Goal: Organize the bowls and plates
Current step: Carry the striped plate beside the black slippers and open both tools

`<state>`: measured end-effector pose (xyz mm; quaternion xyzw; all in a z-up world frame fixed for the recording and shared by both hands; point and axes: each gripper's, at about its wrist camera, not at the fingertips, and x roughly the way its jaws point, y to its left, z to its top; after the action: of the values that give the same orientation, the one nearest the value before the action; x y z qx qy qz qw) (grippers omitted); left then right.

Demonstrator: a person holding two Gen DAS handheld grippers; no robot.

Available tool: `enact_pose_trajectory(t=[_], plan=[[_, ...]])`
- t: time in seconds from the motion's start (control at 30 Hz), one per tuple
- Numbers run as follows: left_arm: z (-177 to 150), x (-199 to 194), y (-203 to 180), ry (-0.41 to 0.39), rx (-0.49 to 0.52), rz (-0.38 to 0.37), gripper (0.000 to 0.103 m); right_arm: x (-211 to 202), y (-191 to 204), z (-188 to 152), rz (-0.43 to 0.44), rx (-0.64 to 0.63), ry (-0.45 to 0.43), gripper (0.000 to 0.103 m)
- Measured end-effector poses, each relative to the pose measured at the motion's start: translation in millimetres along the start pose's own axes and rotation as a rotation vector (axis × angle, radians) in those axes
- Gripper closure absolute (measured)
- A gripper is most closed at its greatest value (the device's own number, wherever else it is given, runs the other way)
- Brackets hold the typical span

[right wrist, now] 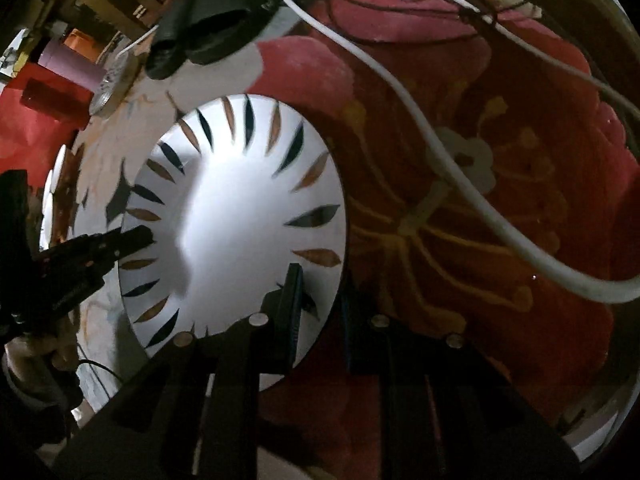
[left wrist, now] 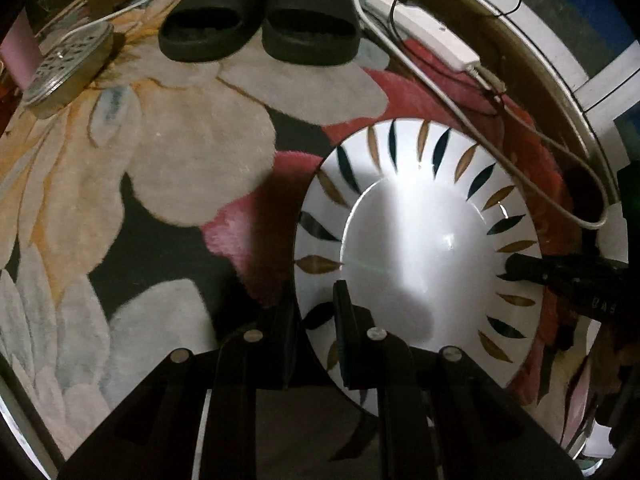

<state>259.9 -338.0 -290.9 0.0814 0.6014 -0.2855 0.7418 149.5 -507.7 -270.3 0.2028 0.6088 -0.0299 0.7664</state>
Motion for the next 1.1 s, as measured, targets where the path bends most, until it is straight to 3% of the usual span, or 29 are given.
enact_pose_trajectory(t=[0.17, 0.33, 0.37, 0.4, 0.43, 0.5, 0.57, 0.63, 0.8, 0.9, 1.1], plan=[[-2, -3, -8, -0.006, 0.06, 0.062, 0.085, 4, -3, -1, 0.037, 0.044, 0.026, 0.082], [-1, -17, -8, -0.025, 0.074, 0.105, 0.084, -10, 1, -1, -0.032, 0.038, 0.007, 0.081], [0, -20, -6, -0.02, 0.065, 0.095, 0.083, -16, 4, 0, -0.055, 0.033, -0.006, 0.076], [-1, -24, -3, -0.016, 0.053, 0.079, 0.078, -21, 7, 1, -0.074, 0.026, -0.019, 0.064], [-1, -30, 1, -0.015, 0.037, 0.06, 0.066, -26, 9, 1, -0.087, 0.018, -0.033, 0.058], [-1, -40, 4, -0.042, 0.019, 0.05, 0.047, -42, 26, 3, -0.109, -0.022, -0.09, 0.032], [-5, -56, 11, -0.072, -0.006, 0.051, 0.035, -50, 43, 6, -0.108, -0.059, -0.134, 0.017], [-9, -69, 22, -0.087, -0.042, 0.059, 0.009, -54, 64, 12, -0.086, -0.08, -0.156, 0.006], [-21, -97, 55, -0.111, -0.115, 0.155, 0.001, -39, 103, 20, 0.009, -0.083, -0.113, 0.003], [-30, -111, 79, -0.116, -0.161, 0.213, 0.001, -28, 129, 20, 0.02, -0.106, -0.084, 0.0], [-48, -133, 125, -0.123, -0.277, 0.263, 0.001, -15, 170, 12, 0.099, -0.168, -0.026, 0.0]])
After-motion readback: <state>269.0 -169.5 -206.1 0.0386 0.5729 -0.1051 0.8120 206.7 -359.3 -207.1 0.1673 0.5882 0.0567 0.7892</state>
